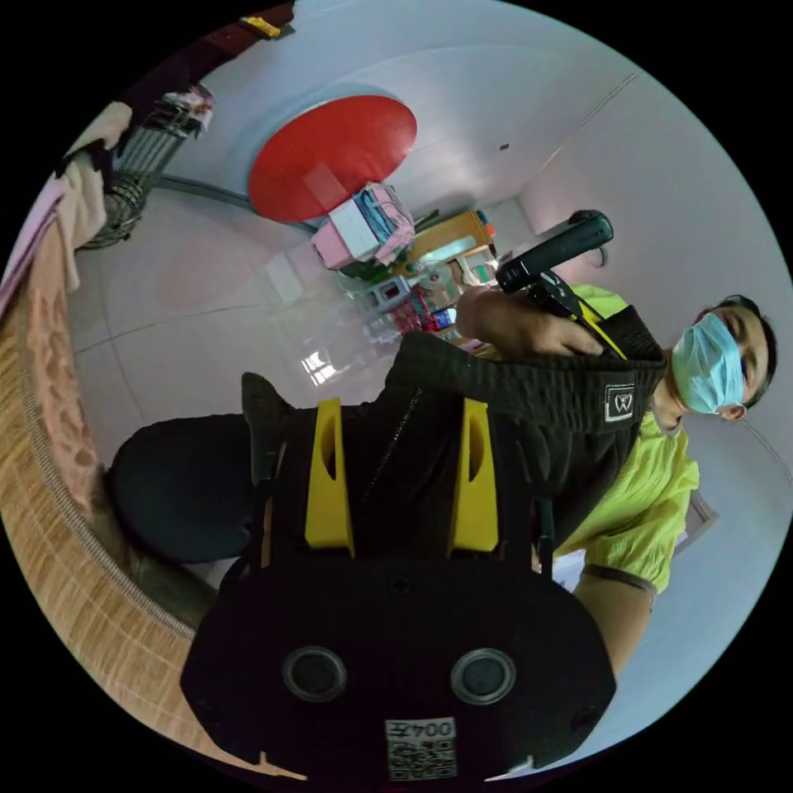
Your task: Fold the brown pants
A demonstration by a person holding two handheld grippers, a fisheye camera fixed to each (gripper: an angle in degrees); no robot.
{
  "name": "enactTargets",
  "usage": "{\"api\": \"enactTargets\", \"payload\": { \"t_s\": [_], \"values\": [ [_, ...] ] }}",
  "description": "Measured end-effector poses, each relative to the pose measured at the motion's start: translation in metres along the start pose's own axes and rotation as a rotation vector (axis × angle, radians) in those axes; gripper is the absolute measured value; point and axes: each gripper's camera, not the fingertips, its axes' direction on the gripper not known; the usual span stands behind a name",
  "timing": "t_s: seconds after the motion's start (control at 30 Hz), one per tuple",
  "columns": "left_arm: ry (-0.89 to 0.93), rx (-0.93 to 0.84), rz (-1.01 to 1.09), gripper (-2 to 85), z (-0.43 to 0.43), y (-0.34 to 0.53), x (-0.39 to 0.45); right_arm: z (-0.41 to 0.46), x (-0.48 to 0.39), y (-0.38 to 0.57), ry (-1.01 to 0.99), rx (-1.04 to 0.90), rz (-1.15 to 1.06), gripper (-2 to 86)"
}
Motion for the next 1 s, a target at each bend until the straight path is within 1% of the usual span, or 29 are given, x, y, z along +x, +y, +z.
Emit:
{"api": "enactTargets", "payload": {
  "t_s": [0.13,0.23,0.27,0.33,0.43,0.53,0.6,0.63,0.67,0.7,0.77,0.8,0.83,0.87,0.93,1.0],
  "values": [
    [0.082,-0.084,0.013,17.8,0.039,-0.005,-0.001,-0.009,-0.002,-0.002,0.000,0.025,-0.001,8.2],
    [0.166,-0.136,-0.020,17.8,0.074,0.003,-0.002,-0.016,-0.004,-0.004,0.009,0.047,-0.001,8.3],
    [0.170,-0.159,-0.037,18.1,0.088,0.007,0.000,-0.019,-0.005,-0.005,0.019,0.054,0.000,8.3],
    [0.128,-0.181,-0.038,18.5,0.105,0.012,0.008,-0.025,-0.006,-0.004,0.034,0.067,0.006,8.4],
    [0.023,-0.206,0.023,18.9,0.124,0.021,0.035,-0.034,-0.008,-0.002,0.050,0.104,0.015,8.4],
    [-0.014,-0.235,0.054,17.6,0.146,0.038,0.057,-0.038,-0.013,-0.002,0.093,0.121,0.015,8.5],
    [-0.058,-0.180,0.073,15.7,0.146,0.052,0.070,-0.041,-0.017,-0.005,0.136,0.139,0.016,8.5],
    [-0.140,-0.109,0.071,14.0,0.139,0.065,0.080,-0.042,-0.018,-0.006,0.152,0.146,0.019,8.5],
    [-0.243,-0.015,0.011,10.7,0.127,0.081,0.088,-0.045,-0.020,-0.009,0.193,0.161,0.025,8.4],
    [-0.300,0.037,-0.023,9.1,0.120,0.091,0.093,-0.049,-0.022,-0.014,0.238,0.176,0.030,8.3],
    [-0.458,0.232,-0.152,5.5,0.096,0.139,0.110,-0.058,-0.026,-0.023,0.312,0.214,0.038,8.2],
    [-0.489,0.267,-0.169,4.9,0.093,0.152,0.114,-0.064,-0.025,-0.032,0.329,0.236,0.039,8.1],
    [-0.509,0.358,-0.172,4.0,0.088,0.178,0.124,-0.066,-0.025,-0.037,0.331,0.242,0.037,8.1],
    [-0.481,0.459,-0.154,3.6,0.087,0.201,0.134,-0.066,-0.024,-0.048,0.324,0.234,0.025,8.0],
    [-0.425,0.539,-0.100,3.6,0.094,0.223,0.148,-0.055,-0.023,-0.068,0.273,0.182,-0.020,8.0],
    [-0.397,0.547,-0.035,5.4,0.100,0.235,0.163,-0.023,-0.024,-0.091,0.145,0.080,-0.099,8.0]
  ]
}}
